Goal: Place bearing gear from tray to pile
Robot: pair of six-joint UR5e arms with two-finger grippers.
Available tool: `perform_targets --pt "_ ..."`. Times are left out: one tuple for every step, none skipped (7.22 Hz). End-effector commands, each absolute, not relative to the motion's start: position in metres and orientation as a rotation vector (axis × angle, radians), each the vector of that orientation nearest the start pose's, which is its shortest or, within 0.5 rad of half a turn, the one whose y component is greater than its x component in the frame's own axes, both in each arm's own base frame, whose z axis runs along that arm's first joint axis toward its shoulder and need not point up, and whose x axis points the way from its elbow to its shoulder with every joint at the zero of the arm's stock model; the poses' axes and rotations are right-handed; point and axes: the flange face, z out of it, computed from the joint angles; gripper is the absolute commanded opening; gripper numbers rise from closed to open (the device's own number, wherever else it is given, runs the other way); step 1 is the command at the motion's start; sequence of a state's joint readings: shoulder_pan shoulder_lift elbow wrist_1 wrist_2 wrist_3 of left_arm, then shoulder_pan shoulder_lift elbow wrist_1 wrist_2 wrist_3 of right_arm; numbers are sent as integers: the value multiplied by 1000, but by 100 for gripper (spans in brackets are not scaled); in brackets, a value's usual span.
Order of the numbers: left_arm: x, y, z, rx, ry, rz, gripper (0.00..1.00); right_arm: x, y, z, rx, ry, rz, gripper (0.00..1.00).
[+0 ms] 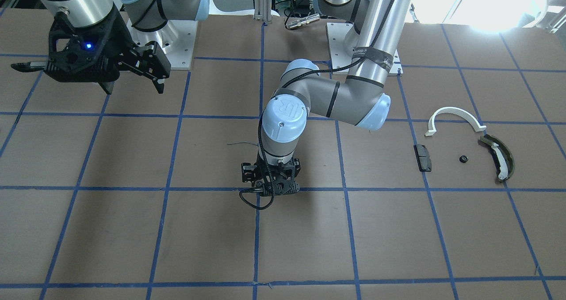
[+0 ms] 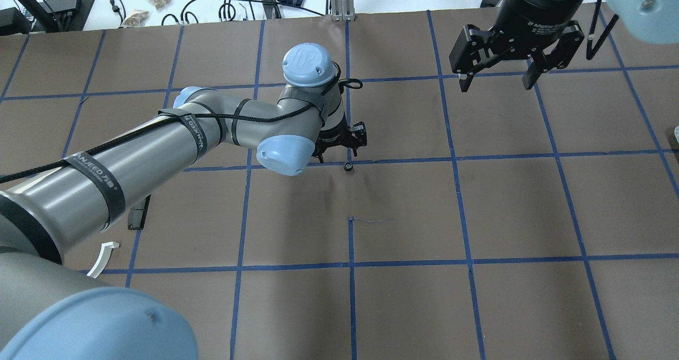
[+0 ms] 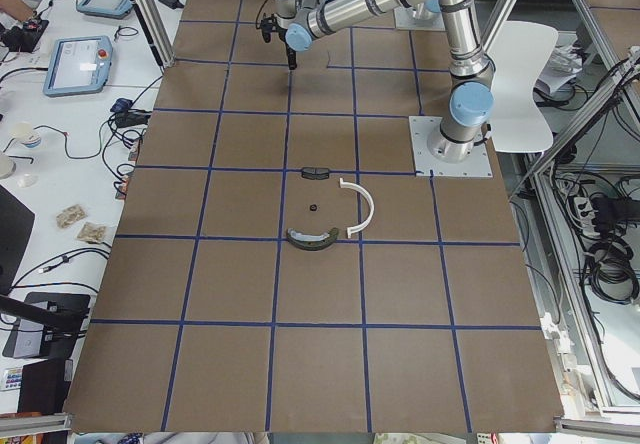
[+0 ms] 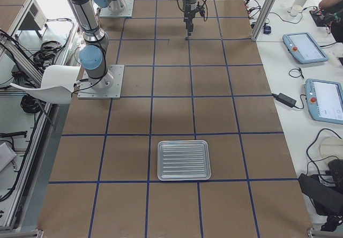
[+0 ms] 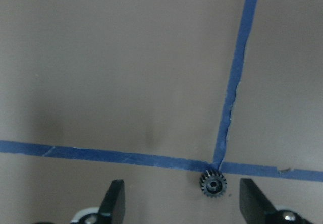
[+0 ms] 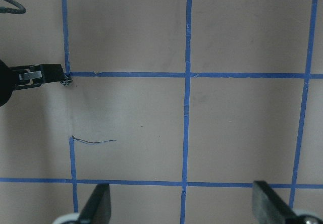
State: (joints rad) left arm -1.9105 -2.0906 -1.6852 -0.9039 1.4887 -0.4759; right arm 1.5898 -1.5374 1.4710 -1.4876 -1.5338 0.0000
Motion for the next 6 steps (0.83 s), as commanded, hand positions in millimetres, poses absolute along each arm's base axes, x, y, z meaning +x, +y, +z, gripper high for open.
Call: perform_targets --pt "-354 -541 194 -196 3218 24 73 146 -500 513 -31 3106 27 100" --pt "-355 -542 188 -194 3215 35 69 145 -501 512 -31 3106 27 100" --pt "-356 -542 184 -195 3214 45 67 146 -502 510 -30 3105 34 100" --pt "-357 -541 177 -195 3209 61 68 146 -502 509 -28 3103 36 100" --pt "-358 -542 174 -195 3207 63 68 145 -502 510 -30 3105 34 100" --pt "-358 -544 171 -193 3205 67 66 146 -502 511 -28 3103 29 100"
